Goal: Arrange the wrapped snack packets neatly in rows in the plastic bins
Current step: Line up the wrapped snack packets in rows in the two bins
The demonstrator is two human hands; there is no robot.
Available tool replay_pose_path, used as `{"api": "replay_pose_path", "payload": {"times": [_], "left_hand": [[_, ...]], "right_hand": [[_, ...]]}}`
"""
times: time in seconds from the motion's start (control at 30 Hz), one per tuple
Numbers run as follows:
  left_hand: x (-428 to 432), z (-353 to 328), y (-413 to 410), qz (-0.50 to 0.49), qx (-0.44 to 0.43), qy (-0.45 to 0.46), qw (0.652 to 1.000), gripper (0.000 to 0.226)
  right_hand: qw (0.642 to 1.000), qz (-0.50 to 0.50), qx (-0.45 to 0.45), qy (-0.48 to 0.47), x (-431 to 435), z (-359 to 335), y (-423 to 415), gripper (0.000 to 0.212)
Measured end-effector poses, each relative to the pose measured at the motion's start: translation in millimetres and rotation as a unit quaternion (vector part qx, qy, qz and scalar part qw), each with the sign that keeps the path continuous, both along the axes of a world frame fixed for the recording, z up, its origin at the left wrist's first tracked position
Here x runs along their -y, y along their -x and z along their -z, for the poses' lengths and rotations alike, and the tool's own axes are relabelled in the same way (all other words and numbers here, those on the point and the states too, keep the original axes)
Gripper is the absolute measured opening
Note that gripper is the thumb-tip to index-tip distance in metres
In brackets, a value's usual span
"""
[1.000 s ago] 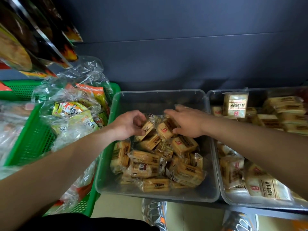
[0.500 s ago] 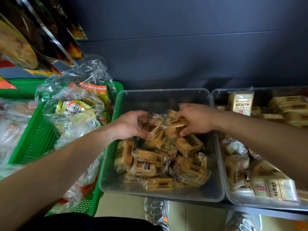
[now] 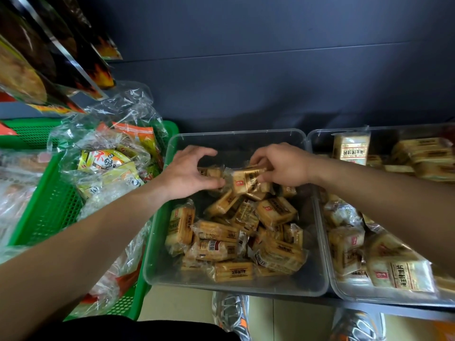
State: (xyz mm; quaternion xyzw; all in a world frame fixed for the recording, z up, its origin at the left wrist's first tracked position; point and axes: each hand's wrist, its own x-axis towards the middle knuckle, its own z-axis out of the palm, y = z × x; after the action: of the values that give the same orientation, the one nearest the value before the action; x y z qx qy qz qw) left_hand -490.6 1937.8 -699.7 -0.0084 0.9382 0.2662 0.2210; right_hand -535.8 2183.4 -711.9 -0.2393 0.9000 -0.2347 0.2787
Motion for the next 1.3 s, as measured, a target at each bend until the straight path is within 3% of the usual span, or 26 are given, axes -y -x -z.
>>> {"api": "replay_pose_path", "payload": {"times": [0.1, 0.2, 0.27, 0.37, 0.5, 0.57, 0.63, 0.8, 0.93, 1.0, 1.13, 1.3], "left_hand": [[-16, 6, -6, -0.001, 0.04, -0.096, 0.995, 0.079], [-19, 16, -1, -0.031, -0.018, -0.083, 0.996, 0.042], [-13, 14, 7, -0.088, -0.06, -0.065, 0.992, 0.035], [-3, 14, 15, -0.135, -0.099, 0.018, 0.986, 0.047], [-10, 19, 8, -0.054, -0.148, 0.129, 0.979, 0.056], [-17, 13, 7, 0.0, -0.17, 0.113, 0.979, 0.044], [-24, 10, 7, 0.042, -0.131, 0.05, 0.989, 0.033], [-59, 27, 7, 0.076, 0.035, 0.045, 0.995, 0.057], [-78, 39, 12, 0.055, 0.064, 0.036, 0.996, 0.078], [-82, 38, 12, 0.033, 0.056, -0.019, 0.998, 0.072], [-84, 38, 9, 0.045, 0.041, -0.059, 0.996, 0.036], [-60, 19, 20, 0.004, -0.038, -0.048, 0.998, 0.035]], "right_hand": [[0.996, 0.05, 0.033, 0.071, 9, 5, -3, 0.051], [0.991, 0.072, 0.036, 0.107, 14, 5, -4, 0.055], [0.994, 0.061, -0.028, 0.088, 7, -2, 1, 0.044], [0.989, 0.033, -0.139, 0.038, -16, -11, 9, 0.027], [0.978, -0.012, -0.207, -0.025, -41, -7, 13, 0.023], [0.965, -0.046, -0.253, -0.052, -48, -2, 13, 0.023], [0.952, -0.063, -0.29, -0.074, -55, 3, 12, 0.025], [0.958, -0.06, -0.272, -0.06, -66, 4, 11, 0.023], [0.959, -0.06, -0.272, -0.058, -65, 10, 9, 0.022], [0.958, -0.056, -0.274, -0.057, -66, 12, 10, 0.022], [0.959, -0.047, -0.275, -0.056, -63, 12, 10, 0.021], [0.961, -0.045, -0.266, -0.06, -61, 13, 11, 0.021]]}}
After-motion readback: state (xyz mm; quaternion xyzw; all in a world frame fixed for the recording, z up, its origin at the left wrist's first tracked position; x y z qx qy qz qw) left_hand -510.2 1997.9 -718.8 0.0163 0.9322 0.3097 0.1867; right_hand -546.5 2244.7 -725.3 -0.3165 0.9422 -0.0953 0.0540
